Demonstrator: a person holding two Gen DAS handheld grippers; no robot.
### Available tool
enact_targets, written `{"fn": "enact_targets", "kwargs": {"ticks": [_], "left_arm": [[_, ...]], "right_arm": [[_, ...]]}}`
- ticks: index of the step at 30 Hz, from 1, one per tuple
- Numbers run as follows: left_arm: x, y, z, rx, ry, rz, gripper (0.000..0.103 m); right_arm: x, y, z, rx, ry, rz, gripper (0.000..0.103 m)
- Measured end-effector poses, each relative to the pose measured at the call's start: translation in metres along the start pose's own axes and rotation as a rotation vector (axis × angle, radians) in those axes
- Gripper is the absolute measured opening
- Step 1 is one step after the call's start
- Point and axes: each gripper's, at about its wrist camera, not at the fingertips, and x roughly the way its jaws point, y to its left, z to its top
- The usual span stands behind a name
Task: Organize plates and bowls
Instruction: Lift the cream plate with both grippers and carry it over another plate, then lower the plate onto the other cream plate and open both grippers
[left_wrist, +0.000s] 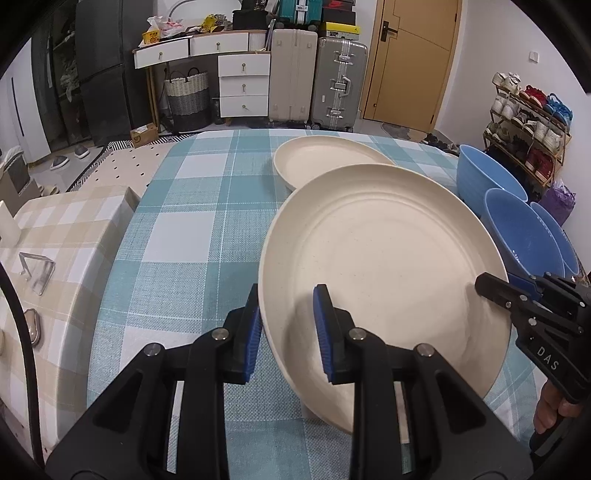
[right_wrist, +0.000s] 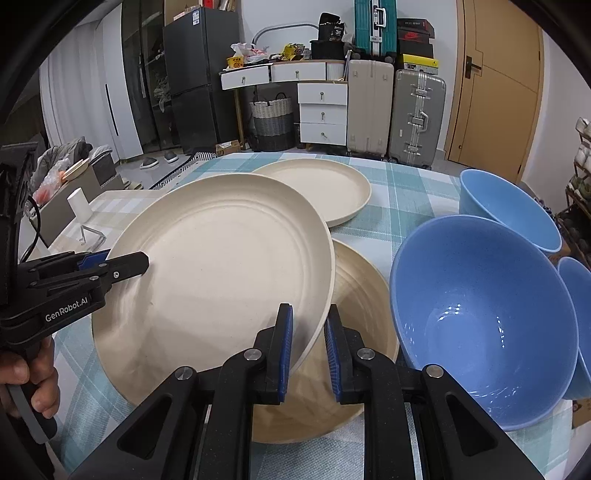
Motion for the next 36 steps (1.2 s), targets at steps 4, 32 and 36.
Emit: {"fn": "enact_targets", "kwargs": {"ticks": [4,32,36], "left_arm": [[0.003,-0.001,-0.003,0.010,0.010,-0.005,0.023],[0.051,-0.040,0.006,0.099,0.049,-0.060,0.023],[0.059,-0.045,0.009,0.105,0.048,-0.060,0.023]], "right_arm": [[-0.002,0.005,-0.008,0.003,0.002,-0.026,0.018],[-0.001,-0.005,-0.038,0.018,0.027,-0.207,0.027],[0.002,-0.007,-0.040,0.021,0.037,-0.225,0.028]]}}
